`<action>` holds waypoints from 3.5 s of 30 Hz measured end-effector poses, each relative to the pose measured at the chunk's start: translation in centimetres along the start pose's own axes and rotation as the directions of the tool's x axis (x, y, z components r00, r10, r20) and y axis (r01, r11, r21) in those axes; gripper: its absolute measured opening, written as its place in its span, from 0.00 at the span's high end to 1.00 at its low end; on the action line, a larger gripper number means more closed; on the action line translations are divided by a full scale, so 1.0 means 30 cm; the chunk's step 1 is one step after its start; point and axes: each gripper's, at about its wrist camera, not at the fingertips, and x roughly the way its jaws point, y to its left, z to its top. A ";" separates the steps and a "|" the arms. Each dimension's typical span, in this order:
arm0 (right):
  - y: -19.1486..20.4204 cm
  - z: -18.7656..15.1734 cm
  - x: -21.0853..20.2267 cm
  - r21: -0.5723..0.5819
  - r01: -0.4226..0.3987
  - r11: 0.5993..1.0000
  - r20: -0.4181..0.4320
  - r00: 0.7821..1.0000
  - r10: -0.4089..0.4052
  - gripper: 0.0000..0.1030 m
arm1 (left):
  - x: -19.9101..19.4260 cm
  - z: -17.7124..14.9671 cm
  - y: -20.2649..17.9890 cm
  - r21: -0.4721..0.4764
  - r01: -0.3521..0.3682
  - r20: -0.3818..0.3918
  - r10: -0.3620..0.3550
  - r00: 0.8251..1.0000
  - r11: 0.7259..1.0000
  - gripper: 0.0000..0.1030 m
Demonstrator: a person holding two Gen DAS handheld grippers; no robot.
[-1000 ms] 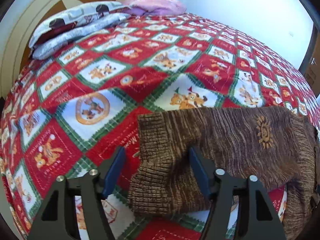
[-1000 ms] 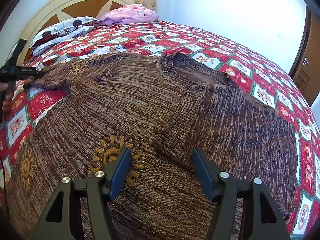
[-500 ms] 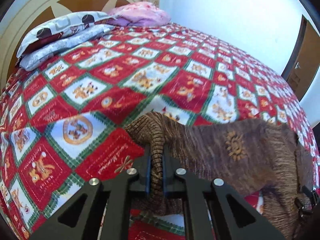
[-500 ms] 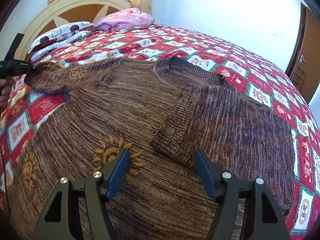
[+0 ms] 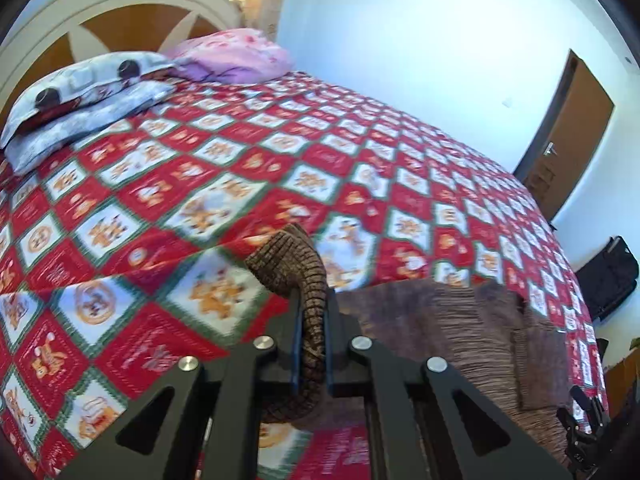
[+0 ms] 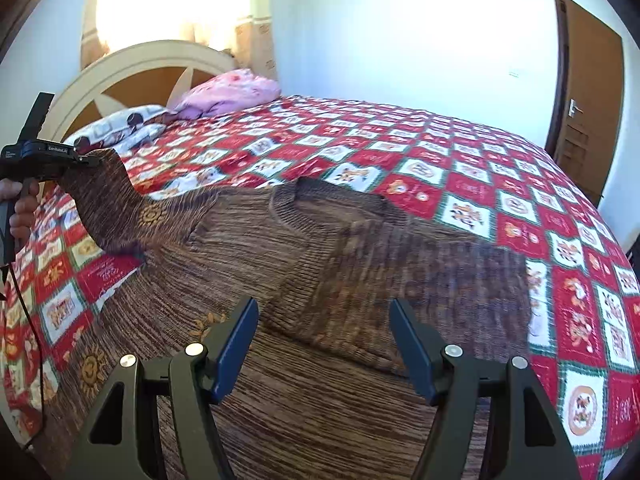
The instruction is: Fold small clothes
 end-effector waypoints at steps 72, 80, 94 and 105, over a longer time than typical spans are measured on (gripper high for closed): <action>-0.138 0.085 0.185 0.239 -0.008 0.971 -0.156 0.987 0.046 0.33 | 0.246 -0.418 -0.480 0.520 -0.197 0.027 0.215 0.976 0.831 0.31; -0.028 -0.071 0.170 0.033 0.042 0.999 -0.312 0.949 -0.029 0.33 | 0.239 -0.407 -0.408 0.446 -0.130 -0.010 0.150 0.989 0.885 0.22; -0.008 -0.017 0.257 0.236 -0.154 0.959 -0.244 0.946 0.212 0.33 | 0.246 -0.404 -0.331 0.345 -0.104 -0.063 0.134 0.989 0.933 0.06; 0.024 0.064 0.140 0.155 -0.200 0.967 -0.112 0.969 0.219 0.33 | 0.230 -0.410 -0.310 0.328 -0.099 -0.048 0.121 0.992 0.939 0.03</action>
